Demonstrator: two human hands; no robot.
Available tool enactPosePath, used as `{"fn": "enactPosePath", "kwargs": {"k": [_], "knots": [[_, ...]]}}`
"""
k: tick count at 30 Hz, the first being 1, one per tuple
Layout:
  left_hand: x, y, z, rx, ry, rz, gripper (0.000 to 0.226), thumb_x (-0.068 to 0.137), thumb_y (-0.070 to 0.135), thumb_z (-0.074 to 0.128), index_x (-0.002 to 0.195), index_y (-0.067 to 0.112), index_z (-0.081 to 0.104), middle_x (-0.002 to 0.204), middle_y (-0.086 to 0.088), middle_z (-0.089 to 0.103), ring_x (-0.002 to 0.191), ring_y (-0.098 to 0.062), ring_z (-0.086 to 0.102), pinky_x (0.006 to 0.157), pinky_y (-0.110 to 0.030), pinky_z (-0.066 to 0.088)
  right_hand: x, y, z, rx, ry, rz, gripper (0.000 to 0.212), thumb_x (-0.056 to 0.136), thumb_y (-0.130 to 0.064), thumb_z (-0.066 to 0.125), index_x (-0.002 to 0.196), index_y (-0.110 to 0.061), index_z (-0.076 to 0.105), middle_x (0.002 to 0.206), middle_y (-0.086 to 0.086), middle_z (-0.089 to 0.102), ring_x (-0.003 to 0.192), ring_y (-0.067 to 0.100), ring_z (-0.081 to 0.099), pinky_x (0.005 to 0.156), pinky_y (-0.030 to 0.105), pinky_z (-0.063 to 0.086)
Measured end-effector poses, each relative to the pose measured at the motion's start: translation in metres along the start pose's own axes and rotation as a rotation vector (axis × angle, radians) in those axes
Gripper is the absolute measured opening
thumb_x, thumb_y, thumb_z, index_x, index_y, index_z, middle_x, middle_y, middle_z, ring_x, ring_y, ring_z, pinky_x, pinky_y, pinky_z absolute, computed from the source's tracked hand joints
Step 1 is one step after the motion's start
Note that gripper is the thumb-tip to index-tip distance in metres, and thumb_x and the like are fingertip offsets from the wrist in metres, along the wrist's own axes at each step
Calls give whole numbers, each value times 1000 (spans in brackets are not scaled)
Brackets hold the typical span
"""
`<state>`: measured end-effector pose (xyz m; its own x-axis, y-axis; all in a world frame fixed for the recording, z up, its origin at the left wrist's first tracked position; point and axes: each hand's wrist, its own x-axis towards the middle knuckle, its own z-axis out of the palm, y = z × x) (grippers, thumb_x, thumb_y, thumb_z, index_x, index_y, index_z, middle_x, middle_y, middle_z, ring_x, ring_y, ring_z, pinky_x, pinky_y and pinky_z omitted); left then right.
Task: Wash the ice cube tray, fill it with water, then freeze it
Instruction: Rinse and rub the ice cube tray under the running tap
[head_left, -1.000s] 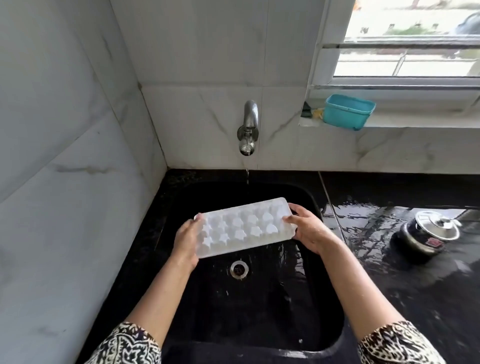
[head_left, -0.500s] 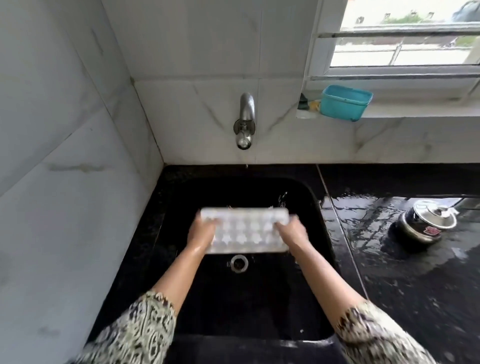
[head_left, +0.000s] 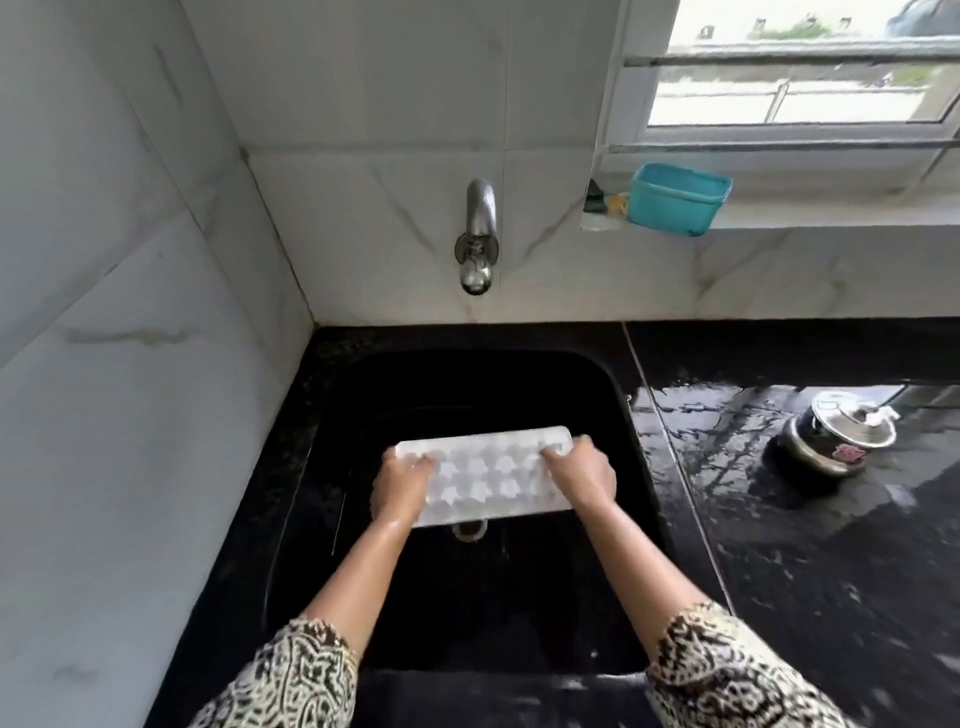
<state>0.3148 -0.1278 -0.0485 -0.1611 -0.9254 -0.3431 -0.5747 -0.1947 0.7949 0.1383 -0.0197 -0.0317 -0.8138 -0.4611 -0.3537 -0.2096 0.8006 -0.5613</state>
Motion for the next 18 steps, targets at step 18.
{"fn": "enactPosePath", "kwargs": {"k": [18], "knots": [[-66, 92, 43, -1285, -192, 150, 32, 94, 10, 40, 112, 11, 67, 101, 2, 54, 93, -14, 60, 79, -26, 50, -4, 51, -123, 1648, -56, -2, 10, 95, -8, 50, 88, -14, 51, 77, 2, 56, 55, 9, 59, 51, 20, 48]]}}
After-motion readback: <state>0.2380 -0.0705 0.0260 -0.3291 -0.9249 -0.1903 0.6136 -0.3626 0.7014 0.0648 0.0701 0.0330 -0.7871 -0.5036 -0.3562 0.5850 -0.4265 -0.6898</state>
